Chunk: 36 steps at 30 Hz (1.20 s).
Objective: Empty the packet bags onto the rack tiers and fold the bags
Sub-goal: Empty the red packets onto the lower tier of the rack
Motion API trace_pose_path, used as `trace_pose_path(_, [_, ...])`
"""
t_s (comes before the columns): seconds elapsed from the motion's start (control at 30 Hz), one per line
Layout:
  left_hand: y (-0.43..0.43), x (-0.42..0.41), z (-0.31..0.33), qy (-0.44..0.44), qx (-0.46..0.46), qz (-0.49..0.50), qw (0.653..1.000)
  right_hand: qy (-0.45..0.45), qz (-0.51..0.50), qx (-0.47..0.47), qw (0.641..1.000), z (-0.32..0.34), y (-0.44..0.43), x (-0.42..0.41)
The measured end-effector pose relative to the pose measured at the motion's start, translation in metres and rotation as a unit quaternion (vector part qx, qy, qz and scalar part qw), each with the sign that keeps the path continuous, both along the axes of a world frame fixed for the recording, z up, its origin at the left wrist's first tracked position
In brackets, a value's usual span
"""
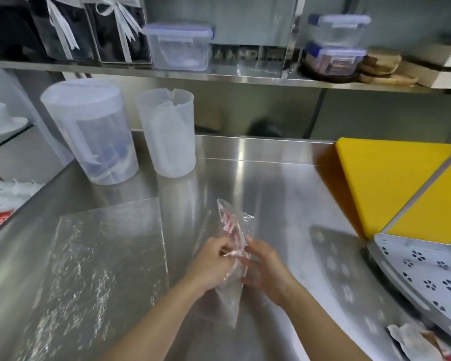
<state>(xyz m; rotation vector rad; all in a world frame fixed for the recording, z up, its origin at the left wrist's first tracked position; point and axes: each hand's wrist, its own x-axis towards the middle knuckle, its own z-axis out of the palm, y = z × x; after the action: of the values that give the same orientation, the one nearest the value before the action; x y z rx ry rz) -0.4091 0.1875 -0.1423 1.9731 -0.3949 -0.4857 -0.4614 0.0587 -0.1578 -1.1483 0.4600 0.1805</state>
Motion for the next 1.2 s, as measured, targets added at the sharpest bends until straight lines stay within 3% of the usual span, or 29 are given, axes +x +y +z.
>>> trace_pose_path(0.1, [-0.021, -0.014, 0.001, -0.048, 0.002, -0.138, 0.989, 0.034, -0.053, -0.072, 0.995, 0.002, -0.019, 0.000])
trace_pose_path(0.2, [-0.035, -0.031, -0.007, 0.090, -0.050, -0.262, 0.960, 0.059, -0.096, -0.115, 0.987, -0.003, -0.034, -0.006])
trace_pose_path(0.27, [-0.041, -0.038, -0.018, 0.147, -0.088, -0.220, 0.960, 0.098, -0.147, -0.119, 0.977, -0.014, -0.048, -0.014])
trace_pose_path(0.3, [-0.042, -0.039, -0.026, 0.110, -0.066, -0.175, 0.976, 0.116, -0.164, -0.153, 0.968, -0.018, -0.053, -0.019])
trace_pose_path(0.33, [-0.042, -0.036, -0.036, 0.016, 0.010, -0.137, 0.990, 0.131, -0.173, -0.212, 0.953, -0.022, -0.058, -0.024])
trace_pose_path(0.4, [-0.037, -0.030, -0.053, -0.178, 0.197, -0.124, 0.956, 0.153, -0.152, -0.375, 0.902, -0.024, -0.062, -0.032])
trace_pose_path(0.47, [-0.030, -0.028, -0.068, -0.217, 0.314, -0.152, 0.911, 0.158, -0.084, -0.582, 0.794, -0.022, -0.061, -0.034])
trace_pose_path(0.53, [-0.028, -0.029, -0.078, -0.221, 0.371, -0.173, 0.885, 0.088, -0.057, -0.715, 0.692, -0.024, -0.057, -0.030])
trace_pose_path(0.6, [-0.028, -0.033, -0.086, -0.243, 0.386, -0.162, 0.875, 0.018, -0.043, -0.759, 0.649, -0.031, -0.049, -0.023])
trace_pose_path(0.67, [-0.023, -0.037, -0.084, -0.247, 0.393, -0.163, 0.871, 0.018, 0.002, -0.746, 0.666, -0.038, -0.036, -0.015])
trace_pose_path(0.83, [-0.004, -0.033, -0.086, -0.232, 0.392, -0.165, 0.875, 0.133, 0.127, -0.704, 0.686, -0.052, -0.009, -0.014])
trace_pose_path(0.97, [0.007, -0.025, -0.085, -0.236, 0.414, -0.155, 0.865, 0.122, 0.075, -0.613, 0.777, -0.054, -0.016, -0.002])
trace_pose_path(1.07, [0.015, -0.022, -0.085, -0.221, 0.421, -0.150, 0.867, 0.080, -0.004, -0.595, 0.800, -0.037, -0.031, -0.003])
trace_pose_path(1.1, [0.018, -0.021, -0.086, -0.226, 0.419, -0.144, 0.867, 0.056, -0.046, -0.563, 0.823, -0.031, -0.038, -0.006])
trace_pose_path(1.17, [0.025, -0.017, -0.085, -0.234, 0.418, -0.129, 0.868, 0.040, -0.170, -0.343, 0.923, -0.022, -0.055, -0.009])
trace_pose_path(1.2, [0.029, -0.014, -0.085, -0.231, 0.420, -0.122, 0.869, 0.048, -0.234, -0.230, 0.943, -0.020, -0.063, -0.012])
